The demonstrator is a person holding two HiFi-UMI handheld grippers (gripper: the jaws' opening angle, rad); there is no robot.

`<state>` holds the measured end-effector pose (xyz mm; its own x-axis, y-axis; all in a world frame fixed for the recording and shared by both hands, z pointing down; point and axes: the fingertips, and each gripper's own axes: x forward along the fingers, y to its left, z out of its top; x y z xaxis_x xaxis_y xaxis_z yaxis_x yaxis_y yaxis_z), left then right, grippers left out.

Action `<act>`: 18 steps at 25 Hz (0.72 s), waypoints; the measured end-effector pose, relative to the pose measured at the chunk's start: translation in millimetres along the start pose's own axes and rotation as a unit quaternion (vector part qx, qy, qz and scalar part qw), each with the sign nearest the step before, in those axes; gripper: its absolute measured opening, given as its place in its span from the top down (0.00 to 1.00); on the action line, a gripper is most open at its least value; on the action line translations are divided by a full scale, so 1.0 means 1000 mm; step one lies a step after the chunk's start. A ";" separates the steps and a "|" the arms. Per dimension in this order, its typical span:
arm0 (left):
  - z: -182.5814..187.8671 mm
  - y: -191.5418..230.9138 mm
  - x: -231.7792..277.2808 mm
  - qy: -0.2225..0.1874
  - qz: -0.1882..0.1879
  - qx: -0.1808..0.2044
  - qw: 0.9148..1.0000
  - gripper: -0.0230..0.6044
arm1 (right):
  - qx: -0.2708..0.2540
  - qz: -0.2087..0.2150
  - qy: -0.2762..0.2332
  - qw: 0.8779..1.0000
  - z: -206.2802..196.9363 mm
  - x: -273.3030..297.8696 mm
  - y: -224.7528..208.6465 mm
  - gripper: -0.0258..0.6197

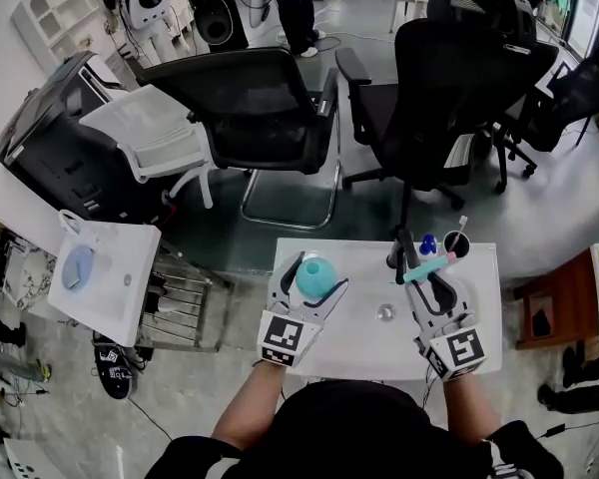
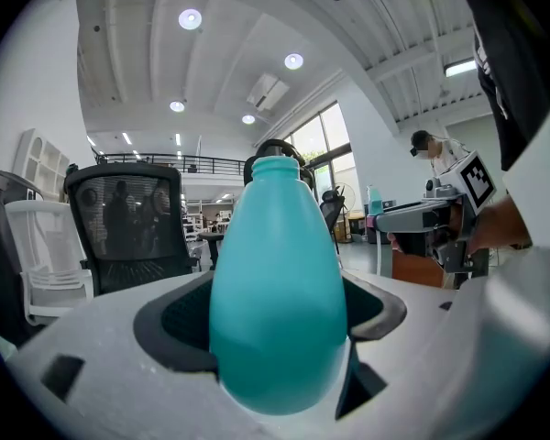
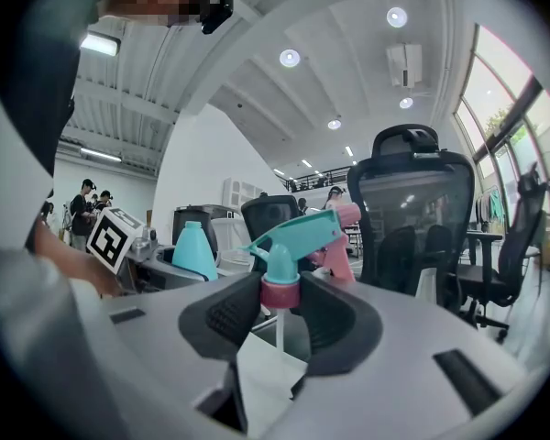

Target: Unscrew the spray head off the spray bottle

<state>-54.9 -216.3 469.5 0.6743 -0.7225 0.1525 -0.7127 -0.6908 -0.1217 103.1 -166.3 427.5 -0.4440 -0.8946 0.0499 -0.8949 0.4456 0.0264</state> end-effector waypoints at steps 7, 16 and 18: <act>-0.002 0.003 0.000 0.005 0.014 -0.009 1.000 0.32 | -0.001 -0.013 0.005 1.000 -0.002 -0.004 -0.008 0.75; -0.006 0.004 -0.002 0.012 0.018 -0.012 1.000 0.32 | -0.017 -0.017 0.006 1.000 0.001 -0.002 -0.006 0.75; -0.005 0.003 -0.003 0.011 0.016 -0.010 1.000 0.32 | -0.017 -0.016 0.006 1.000 -0.001 -0.003 -0.006 0.75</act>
<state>-59.7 -216.2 473.6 0.6464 -0.7437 0.1706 -0.7380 -0.6662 -0.1077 109.9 -166.6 428.4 -0.4145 -0.9080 0.0606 -0.9063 0.4179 0.0629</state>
